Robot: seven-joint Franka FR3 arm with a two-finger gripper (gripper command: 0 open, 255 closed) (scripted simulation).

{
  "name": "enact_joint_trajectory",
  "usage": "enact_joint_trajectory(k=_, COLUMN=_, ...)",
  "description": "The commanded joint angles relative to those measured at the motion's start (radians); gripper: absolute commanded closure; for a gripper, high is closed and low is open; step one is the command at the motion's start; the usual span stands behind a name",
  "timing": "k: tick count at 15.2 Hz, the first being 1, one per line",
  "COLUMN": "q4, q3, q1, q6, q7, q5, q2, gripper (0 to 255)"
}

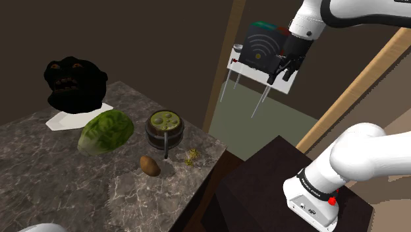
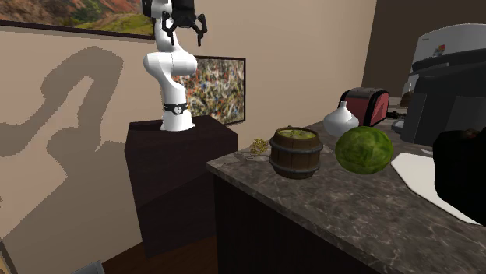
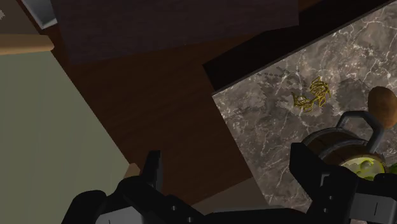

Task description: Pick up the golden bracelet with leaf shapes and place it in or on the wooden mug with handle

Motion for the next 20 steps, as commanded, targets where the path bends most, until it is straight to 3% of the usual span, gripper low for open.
enact_joint_trajectory(k=1, q4=0.000, q3=0.000, q1=0.000, q6=0.000, q7=0.000, q5=0.000, q2=0.000, gripper=0)
enact_joint_trajectory(k=10, q4=-0.144, q3=0.170, q1=0.048, q6=0.237, q7=0.202, q5=0.092, q2=0.107, gripper=0)
enact_joint_trajectory(k=20, q4=-0.166, q3=0.373, q1=0.067, q6=0.536, q7=0.450, q5=0.127, q2=0.402, gripper=0)
